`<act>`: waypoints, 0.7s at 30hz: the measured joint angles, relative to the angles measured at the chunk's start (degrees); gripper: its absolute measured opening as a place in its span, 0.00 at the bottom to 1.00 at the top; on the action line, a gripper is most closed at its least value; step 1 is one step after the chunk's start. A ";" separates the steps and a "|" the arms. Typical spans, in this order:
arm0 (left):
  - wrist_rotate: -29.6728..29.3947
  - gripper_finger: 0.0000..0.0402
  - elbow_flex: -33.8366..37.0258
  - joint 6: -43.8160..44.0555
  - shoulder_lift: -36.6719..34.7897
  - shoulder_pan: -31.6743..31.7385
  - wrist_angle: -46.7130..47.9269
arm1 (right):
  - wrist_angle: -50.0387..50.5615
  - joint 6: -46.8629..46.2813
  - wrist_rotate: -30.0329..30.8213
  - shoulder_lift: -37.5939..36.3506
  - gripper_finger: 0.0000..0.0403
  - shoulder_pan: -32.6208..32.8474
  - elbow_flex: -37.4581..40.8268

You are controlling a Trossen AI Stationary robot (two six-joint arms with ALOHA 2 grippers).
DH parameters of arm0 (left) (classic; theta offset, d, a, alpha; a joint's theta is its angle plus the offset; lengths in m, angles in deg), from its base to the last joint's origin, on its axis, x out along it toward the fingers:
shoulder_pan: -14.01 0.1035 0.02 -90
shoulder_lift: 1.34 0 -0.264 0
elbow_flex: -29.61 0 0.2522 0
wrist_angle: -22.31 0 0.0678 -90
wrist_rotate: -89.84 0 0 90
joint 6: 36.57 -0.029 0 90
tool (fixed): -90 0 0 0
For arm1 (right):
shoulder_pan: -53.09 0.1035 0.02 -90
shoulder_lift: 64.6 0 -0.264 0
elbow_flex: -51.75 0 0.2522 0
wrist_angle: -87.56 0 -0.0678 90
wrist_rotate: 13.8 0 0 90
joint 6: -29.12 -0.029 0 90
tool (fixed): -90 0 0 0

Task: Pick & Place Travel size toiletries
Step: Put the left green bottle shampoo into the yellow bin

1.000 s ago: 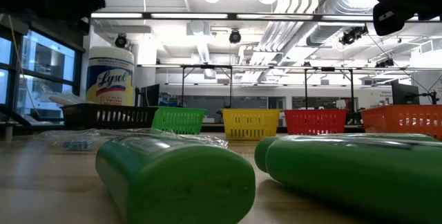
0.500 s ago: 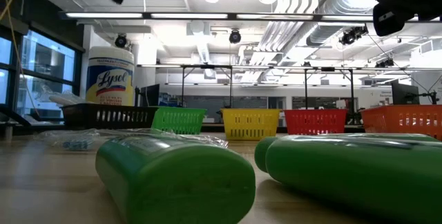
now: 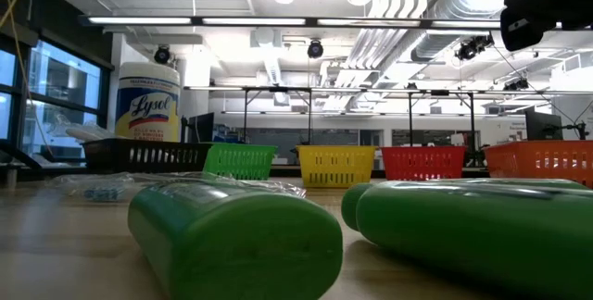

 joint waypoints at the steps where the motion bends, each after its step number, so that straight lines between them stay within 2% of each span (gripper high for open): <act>1: -0.01 0.00 0.00 -0.02 0.04 0.00 -0.26 | -0.02 0.00 -0.02 0.00 0.01 0.00 0.00; 12: 0.14 0.00 0.00 -0.15 0.03 0.00 -1.08 | -0.02 -0.20 1.29 0.00 0.01 0.02 0.00; 21: 2.44 0.00 0.02 0.76 -0.46 0.00 0.23 | -0.02 -0.61 1.00 0.00 0.01 0.01 0.00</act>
